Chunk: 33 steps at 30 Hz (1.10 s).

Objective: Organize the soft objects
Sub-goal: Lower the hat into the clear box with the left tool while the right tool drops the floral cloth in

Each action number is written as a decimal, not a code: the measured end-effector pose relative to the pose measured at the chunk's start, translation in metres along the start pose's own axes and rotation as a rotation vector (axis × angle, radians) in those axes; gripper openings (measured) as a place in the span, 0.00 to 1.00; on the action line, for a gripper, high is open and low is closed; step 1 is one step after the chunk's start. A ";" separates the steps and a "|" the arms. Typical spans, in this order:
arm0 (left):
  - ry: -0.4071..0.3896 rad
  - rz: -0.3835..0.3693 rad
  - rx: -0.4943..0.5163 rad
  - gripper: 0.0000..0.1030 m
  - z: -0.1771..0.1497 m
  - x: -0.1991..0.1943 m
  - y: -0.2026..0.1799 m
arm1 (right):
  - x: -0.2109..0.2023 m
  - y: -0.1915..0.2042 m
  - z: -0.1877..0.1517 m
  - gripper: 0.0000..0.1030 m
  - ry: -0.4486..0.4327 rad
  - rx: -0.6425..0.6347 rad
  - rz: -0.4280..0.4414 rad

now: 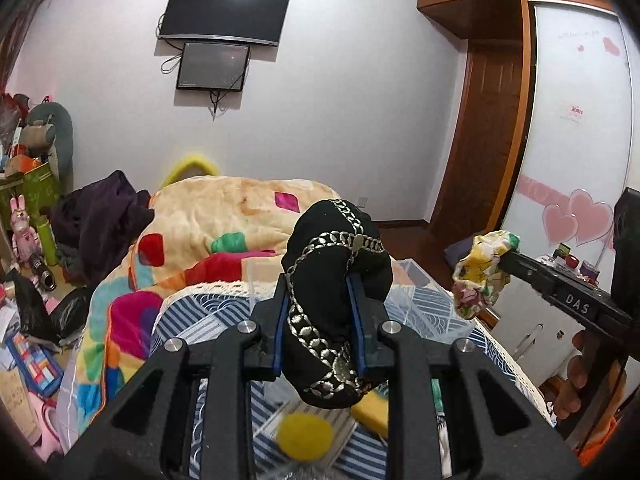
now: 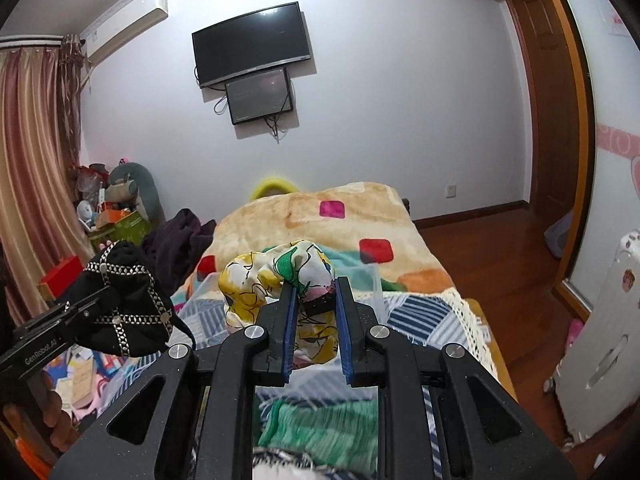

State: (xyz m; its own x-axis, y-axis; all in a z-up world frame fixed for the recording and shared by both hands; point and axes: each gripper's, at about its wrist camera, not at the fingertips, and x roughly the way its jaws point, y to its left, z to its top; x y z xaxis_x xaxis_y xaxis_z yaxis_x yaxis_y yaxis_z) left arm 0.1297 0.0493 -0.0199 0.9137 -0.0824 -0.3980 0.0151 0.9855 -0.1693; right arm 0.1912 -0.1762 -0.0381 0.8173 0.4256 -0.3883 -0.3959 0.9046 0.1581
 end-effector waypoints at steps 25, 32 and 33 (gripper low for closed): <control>0.365 0.046 0.054 0.27 -0.027 0.132 -0.012 | 0.086 -0.004 -0.028 0.16 0.339 -0.083 -0.018; 0.346 0.040 0.065 0.46 -0.027 0.121 -0.011 | 0.083 -0.008 -0.034 0.19 0.377 -0.095 -0.010; 0.341 0.034 0.066 0.48 -0.026 0.118 -0.012 | 0.083 -0.007 -0.033 0.22 0.377 -0.099 -0.011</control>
State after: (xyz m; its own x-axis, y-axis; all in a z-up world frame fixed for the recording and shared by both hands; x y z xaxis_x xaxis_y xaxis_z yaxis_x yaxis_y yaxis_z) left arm 0.2272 0.0243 -0.0885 0.7259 -0.0829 -0.6828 0.0228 0.9951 -0.0965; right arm 0.2475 -0.1483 -0.1016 0.6177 0.3606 -0.6989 -0.4421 0.8942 0.0707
